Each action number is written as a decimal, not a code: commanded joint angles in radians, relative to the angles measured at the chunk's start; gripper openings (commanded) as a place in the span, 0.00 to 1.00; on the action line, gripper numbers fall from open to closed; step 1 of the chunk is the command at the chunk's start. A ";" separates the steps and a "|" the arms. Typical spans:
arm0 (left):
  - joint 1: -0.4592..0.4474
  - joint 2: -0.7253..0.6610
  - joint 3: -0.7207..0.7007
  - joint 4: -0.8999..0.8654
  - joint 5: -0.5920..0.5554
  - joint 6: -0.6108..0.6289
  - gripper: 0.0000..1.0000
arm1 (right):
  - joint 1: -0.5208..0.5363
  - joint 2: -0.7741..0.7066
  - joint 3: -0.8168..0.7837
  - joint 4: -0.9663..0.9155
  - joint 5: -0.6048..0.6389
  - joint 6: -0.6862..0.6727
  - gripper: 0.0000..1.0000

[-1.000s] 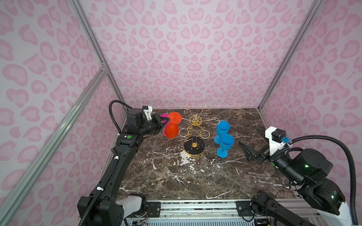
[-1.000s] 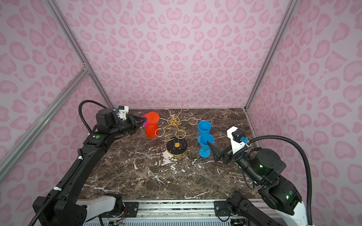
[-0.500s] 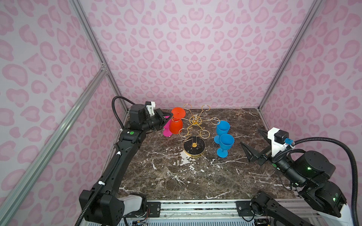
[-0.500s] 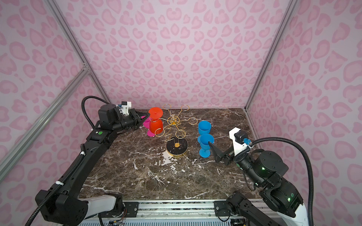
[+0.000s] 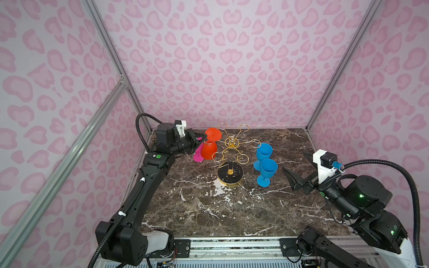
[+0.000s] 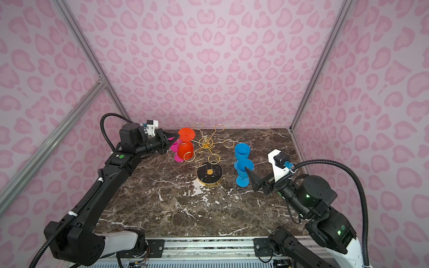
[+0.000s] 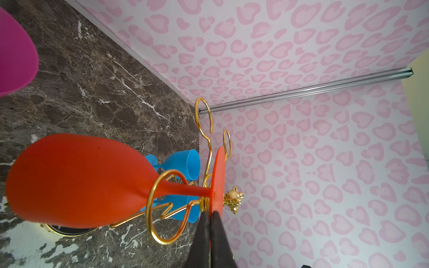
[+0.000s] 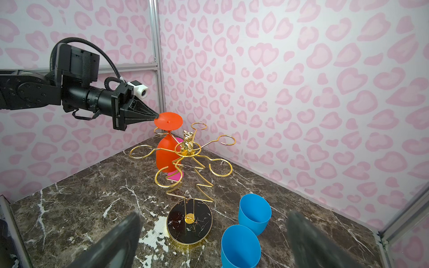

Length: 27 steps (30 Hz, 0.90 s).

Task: Take the wine glass off the wine glass rack
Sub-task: Pick up the wine glass from the wine glass rack.

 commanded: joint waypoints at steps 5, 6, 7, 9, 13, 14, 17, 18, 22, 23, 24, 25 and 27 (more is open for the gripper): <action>-0.010 -0.013 0.000 0.042 0.010 -0.009 0.04 | 0.000 0.001 0.008 0.012 0.004 -0.002 0.99; -0.011 -0.016 -0.003 0.041 0.008 -0.009 0.04 | 0.000 0.000 0.008 0.012 0.003 -0.004 1.00; -0.011 -0.017 -0.003 0.040 0.009 -0.009 0.04 | 0.000 0.000 0.007 0.012 0.004 -0.004 0.99; -0.013 -0.016 -0.003 0.039 0.009 -0.009 0.04 | 0.000 0.001 0.006 0.012 0.003 -0.004 0.99; -0.015 -0.009 -0.001 0.041 0.006 -0.009 0.04 | 0.000 0.002 0.003 0.013 0.001 -0.002 1.00; -0.015 -0.008 0.000 0.041 0.006 -0.009 0.04 | 0.001 0.001 0.003 0.013 -0.001 -0.003 1.00; -0.015 0.002 0.007 0.041 0.004 -0.006 0.04 | 0.001 -0.003 0.004 0.012 0.002 -0.001 0.99; -0.016 0.006 0.010 0.043 0.004 -0.005 0.03 | 0.001 -0.004 0.003 0.012 0.004 -0.001 1.00; -0.018 0.025 0.028 0.047 0.006 -0.005 0.04 | 0.001 -0.007 0.003 0.010 0.004 0.002 0.99; -0.019 0.029 0.032 0.048 0.006 -0.005 0.04 | 0.000 -0.009 0.003 0.010 0.004 0.002 0.99; -0.021 0.033 0.035 0.049 0.006 -0.005 0.04 | 0.000 -0.009 0.003 0.010 0.003 0.002 1.00; -0.020 0.036 0.039 0.051 0.007 -0.006 0.03 | 0.000 -0.008 0.003 0.010 0.004 0.002 0.99; -0.022 0.040 0.041 0.056 0.005 -0.008 0.04 | 0.000 -0.007 0.003 0.012 0.004 0.004 1.00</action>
